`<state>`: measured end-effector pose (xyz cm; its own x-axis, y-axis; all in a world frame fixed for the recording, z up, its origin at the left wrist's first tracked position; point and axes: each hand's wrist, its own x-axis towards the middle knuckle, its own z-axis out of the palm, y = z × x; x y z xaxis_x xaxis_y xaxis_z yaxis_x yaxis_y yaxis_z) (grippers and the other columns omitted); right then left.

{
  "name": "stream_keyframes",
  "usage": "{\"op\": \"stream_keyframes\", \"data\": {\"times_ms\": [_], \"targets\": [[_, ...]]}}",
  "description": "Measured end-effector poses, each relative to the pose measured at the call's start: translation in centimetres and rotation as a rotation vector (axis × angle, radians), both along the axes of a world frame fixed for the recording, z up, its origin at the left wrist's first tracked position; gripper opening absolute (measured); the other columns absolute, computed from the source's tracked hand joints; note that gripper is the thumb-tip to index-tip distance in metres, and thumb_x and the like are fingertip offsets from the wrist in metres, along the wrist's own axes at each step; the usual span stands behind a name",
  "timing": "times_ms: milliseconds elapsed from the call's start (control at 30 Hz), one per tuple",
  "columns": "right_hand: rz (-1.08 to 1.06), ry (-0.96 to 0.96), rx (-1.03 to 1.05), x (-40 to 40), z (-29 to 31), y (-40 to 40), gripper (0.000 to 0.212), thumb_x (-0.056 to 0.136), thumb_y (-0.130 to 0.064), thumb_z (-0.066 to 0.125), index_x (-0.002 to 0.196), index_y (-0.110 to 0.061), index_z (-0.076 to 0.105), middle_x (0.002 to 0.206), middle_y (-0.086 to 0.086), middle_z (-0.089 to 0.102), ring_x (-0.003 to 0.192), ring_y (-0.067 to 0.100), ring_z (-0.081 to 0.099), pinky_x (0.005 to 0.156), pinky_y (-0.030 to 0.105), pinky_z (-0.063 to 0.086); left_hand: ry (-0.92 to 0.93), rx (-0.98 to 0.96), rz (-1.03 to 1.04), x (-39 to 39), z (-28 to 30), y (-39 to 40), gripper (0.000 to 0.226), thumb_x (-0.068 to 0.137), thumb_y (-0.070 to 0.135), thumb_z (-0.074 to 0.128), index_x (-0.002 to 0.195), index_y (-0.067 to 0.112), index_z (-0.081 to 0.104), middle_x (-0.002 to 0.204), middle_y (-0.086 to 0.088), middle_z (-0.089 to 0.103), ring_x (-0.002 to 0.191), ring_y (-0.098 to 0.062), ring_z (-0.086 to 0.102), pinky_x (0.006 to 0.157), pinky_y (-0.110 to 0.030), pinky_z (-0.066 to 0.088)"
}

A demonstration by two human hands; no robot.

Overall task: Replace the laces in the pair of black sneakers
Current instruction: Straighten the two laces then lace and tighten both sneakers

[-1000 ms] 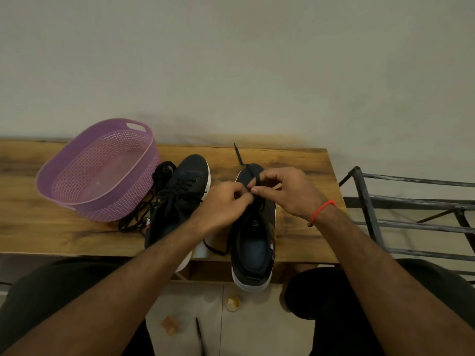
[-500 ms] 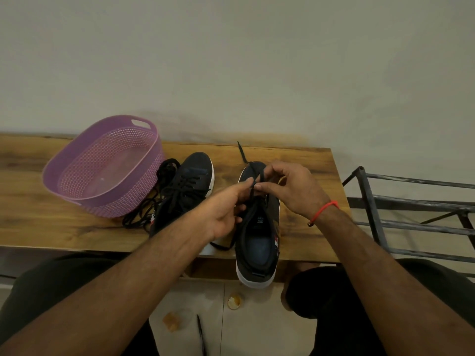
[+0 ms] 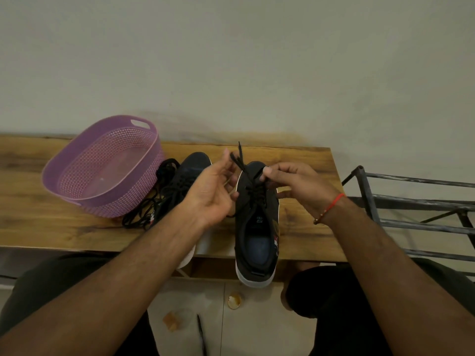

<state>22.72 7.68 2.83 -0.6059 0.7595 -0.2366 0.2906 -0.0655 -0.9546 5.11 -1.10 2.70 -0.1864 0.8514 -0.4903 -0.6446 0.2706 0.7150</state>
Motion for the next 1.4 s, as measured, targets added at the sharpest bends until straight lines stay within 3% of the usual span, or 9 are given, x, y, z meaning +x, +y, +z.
{"op": "stream_keyframes", "data": {"times_ms": [167,467,600,767,833,900,967,1100,1400], "targets": [[-0.232,0.236,-0.385,0.6,1.2,0.4,0.026,0.094,-0.035,0.058,0.072,-0.022,0.062,0.084,-0.003,0.065,0.086,0.020,0.063,0.081,0.041,0.045,-0.005,0.157,0.136,-1.6,0.7,0.5,0.011,0.098,0.034,0.063,0.101,0.028,0.072,0.098,0.011,0.072,0.086,-0.008,0.063,0.072,-0.028,0.041],[-0.684,0.421,-0.405,2.6,1.2,2.5,0.021,0.097,-0.033,0.056,0.080,-0.022,0.061,0.077,-0.006,0.062,0.081,0.020,0.060,0.073,0.035,0.048,0.122,0.333,0.335,-4.4,2.0,0.6,0.022,0.104,0.019,0.054,0.126,0.021,0.054,0.124,0.001,0.073,0.099,-0.020,0.073,0.080,-0.033,0.056],[-0.787,0.399,-0.401,2.9,0.1,3.6,0.015,0.096,-0.022,0.059,0.109,-0.014,0.061,0.103,0.004,0.064,0.086,0.022,0.062,0.059,0.030,0.052,0.479,0.110,0.315,-5.0,1.3,0.9,0.019,0.104,0.011,0.053,0.122,0.015,0.057,0.116,-0.012,0.071,0.099,-0.021,0.074,0.091,-0.035,0.059],[-0.906,0.116,-0.311,3.6,-0.5,3.8,0.064,0.085,-0.027,0.069,0.142,-0.016,0.043,0.140,0.009,0.045,0.125,0.028,0.048,0.087,0.042,0.052,0.884,-0.214,-0.137,-5.4,0.7,0.4,0.040,0.100,0.028,0.063,0.130,0.006,0.049,0.111,-0.015,0.068,0.080,-0.021,0.076,0.076,-0.042,0.064],[-0.862,-0.110,-0.124,3.5,-0.3,3.5,0.077,0.084,-0.034,0.067,0.151,-0.020,0.033,0.149,0.009,0.038,0.129,0.030,0.045,0.102,0.045,0.045,1.135,-0.233,-0.253,-5.0,1.0,-0.1,0.032,0.100,0.033,0.062,0.120,0.011,0.050,0.099,-0.010,0.071,0.067,-0.020,0.076,0.059,-0.039,0.063],[-0.716,-0.266,0.059,3.0,0.2,2.8,0.058,0.089,-0.035,0.063,0.143,-0.023,0.047,0.144,0.008,0.048,0.122,0.028,0.052,0.102,0.042,0.046,1.339,-0.225,-0.285,-4.3,1.1,-0.5,0.023,0.103,0.036,0.055,0.111,0.015,0.053,0.086,-0.007,0.073,0.054,-0.016,0.072,0.046,-0.030,0.057],[-0.458,-0.441,0.170,2.5,0.8,1.7,0.029,0.096,-0.041,0.056,0.113,-0.020,0.067,0.116,0.005,0.068,0.097,0.021,0.063,0.081,0.034,0.053,1.377,-0.227,-0.328,-3.5,0.8,-0.6,0.031,0.105,0.040,0.049,0.101,0.010,0.057,0.078,-0.006,0.072,0.049,-0.013,0.069,0.042,-0.023,0.052],[-0.134,-0.645,0.017,1.1,0.9,-1.1,0.060,0.098,-0.061,0.044,0.087,-0.009,0.072,0.081,0.002,0.071,0.065,0.013,0.060,0.052,0.024,0.039,1.351,-0.196,-0.448,-1.0,-1.2,-0.5,0.036,0.105,0.050,0.043,0.100,0.018,0.058,0.069,-0.005,0.069,0.044,-0.012,0.066,0.041,-0.019,0.048],[-0.249,-0.511,-0.017,-1.0,-2.1,-1.4,0.050,0.093,-0.057,0.055,0.091,-0.010,0.071,0.083,0.003,0.070,0.070,0.014,0.060,0.062,0.028,0.045,1.339,-0.239,-0.503,1.5,-4.1,1.8,0.064,0.097,0.072,0.037,0.075,0.016,0.060,0.062,-0.001,0.061,0.048,-0.016,0.059,0.049,-0.027,0.047]]}}
